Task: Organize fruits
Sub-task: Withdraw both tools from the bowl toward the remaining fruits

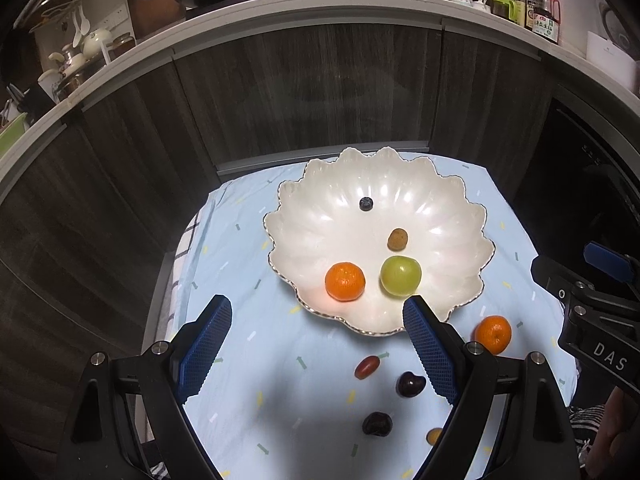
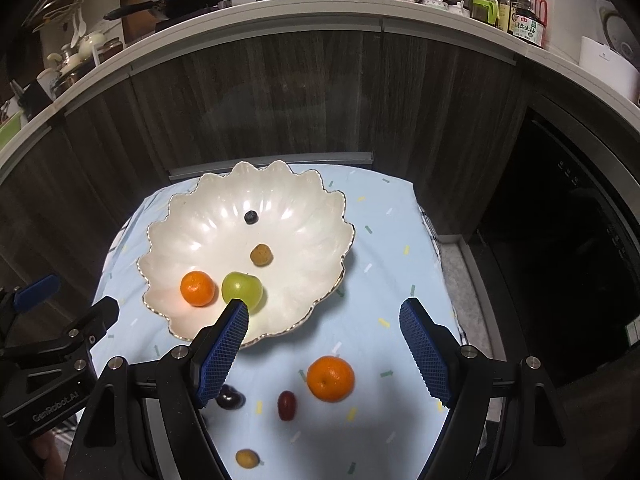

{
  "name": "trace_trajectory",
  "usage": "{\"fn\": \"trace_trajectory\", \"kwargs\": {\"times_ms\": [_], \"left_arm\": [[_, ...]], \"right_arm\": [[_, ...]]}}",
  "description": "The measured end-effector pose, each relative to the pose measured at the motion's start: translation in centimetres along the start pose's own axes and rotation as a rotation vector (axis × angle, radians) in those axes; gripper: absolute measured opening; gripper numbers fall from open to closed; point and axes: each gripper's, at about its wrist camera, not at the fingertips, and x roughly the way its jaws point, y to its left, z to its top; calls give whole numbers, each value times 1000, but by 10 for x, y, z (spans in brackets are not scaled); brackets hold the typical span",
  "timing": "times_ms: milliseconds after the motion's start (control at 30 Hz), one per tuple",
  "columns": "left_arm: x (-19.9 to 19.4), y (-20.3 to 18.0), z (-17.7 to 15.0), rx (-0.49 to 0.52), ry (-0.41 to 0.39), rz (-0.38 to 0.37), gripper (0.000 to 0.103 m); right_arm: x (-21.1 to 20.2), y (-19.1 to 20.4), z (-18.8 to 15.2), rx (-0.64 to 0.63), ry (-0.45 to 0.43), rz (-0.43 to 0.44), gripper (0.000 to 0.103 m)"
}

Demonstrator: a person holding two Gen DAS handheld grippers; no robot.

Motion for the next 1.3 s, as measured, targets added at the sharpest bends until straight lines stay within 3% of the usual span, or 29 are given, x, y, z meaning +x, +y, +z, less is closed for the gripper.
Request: {"fn": "trace_trajectory", "kwargs": {"times_ms": [900, 1300], "left_arm": [[-5, 0, -44, 18, 38, -21, 88], [1, -9, -77, 99, 93, -59, 88]], "right_arm": [[-5, 2, -40, -21, 53, 1, 79], [0, 6, -67, -42, 101, 8, 79]]}}
